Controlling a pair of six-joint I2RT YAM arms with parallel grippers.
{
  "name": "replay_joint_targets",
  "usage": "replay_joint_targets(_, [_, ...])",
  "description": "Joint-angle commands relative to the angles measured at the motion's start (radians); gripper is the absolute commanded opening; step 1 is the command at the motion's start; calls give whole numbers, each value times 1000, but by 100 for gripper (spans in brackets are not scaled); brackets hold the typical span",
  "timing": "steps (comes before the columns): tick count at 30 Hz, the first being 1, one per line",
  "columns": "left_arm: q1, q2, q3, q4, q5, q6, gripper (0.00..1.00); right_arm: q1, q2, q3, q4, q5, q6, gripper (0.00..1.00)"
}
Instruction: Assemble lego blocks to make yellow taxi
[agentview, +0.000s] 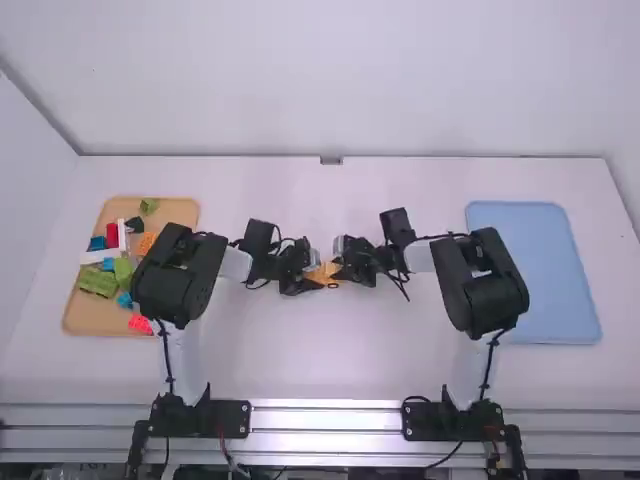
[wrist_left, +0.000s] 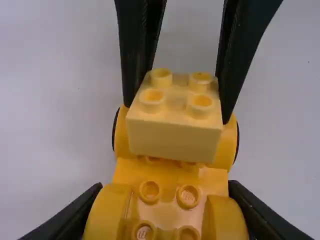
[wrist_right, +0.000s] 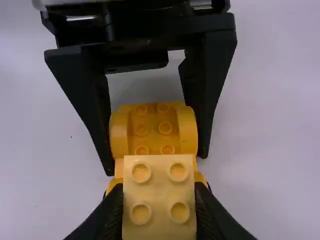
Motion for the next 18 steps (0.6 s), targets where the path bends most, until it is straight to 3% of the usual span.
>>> replay_joint_targets(1, [-11, 51, -48, -66, -101, -12, 26, 3, 1, -3, -8, 104, 17, 27])
replay_joint_targets(3, [-12, 51, -48, -69, -101, -16, 26, 4, 1, -3, -8, 104, 18, 42])
replay_joint_targets(8, [-11, 51, -48, -66, -101, -16, 25, 3, 1, -3, 5, 104, 29, 58])
replay_joint_targets(13, [-11, 51, -48, -66, -102, -16, 25, 2, 1, -2, 15, 89, 29, 62])
replay_joint_targets(18, [-11, 51, -48, -64, -101, -16, 25, -7, -29, -3, 2, -51, -8, 62])
